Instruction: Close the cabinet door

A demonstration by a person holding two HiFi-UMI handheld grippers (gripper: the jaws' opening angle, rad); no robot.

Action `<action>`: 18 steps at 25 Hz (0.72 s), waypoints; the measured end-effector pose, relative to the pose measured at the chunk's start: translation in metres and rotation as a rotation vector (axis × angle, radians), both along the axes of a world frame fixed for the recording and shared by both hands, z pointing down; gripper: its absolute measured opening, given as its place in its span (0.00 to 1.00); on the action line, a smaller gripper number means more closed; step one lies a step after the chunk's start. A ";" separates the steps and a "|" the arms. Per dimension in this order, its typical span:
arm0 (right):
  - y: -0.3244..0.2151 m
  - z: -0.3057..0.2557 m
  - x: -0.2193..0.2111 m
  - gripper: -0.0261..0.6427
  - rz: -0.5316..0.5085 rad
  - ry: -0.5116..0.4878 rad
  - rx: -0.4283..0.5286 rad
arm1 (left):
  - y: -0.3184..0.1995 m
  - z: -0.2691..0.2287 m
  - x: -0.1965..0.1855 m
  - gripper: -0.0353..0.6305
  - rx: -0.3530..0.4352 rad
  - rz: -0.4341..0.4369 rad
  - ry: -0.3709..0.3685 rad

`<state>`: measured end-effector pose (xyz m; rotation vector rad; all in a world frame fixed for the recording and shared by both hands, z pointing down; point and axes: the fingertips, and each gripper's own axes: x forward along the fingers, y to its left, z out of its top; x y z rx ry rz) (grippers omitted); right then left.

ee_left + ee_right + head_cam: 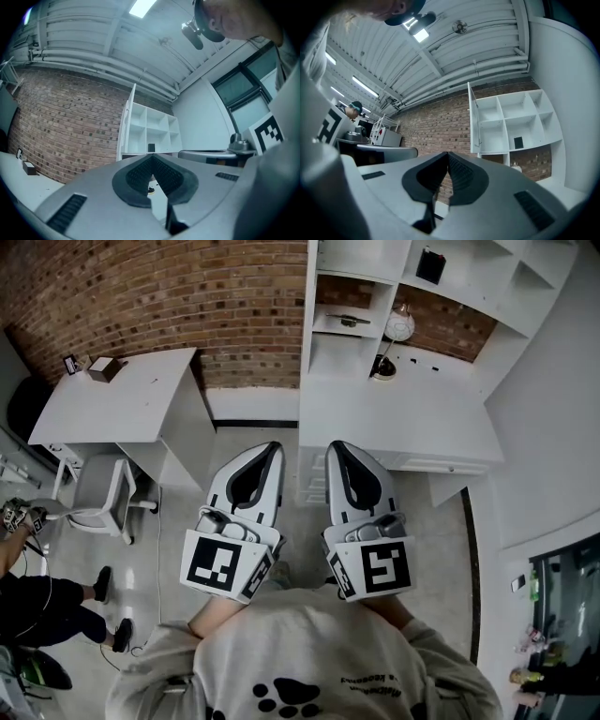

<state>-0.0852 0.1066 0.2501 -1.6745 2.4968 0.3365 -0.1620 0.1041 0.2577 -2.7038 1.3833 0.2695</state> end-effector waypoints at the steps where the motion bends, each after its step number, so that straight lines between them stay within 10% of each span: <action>1: -0.010 -0.001 -0.001 0.07 0.007 0.000 0.002 | -0.010 -0.001 -0.001 0.06 0.004 0.009 0.000; 18: -0.110 0.017 -0.005 0.07 0.161 -0.008 -0.020 | -0.123 0.014 0.003 0.06 -0.005 0.184 -0.009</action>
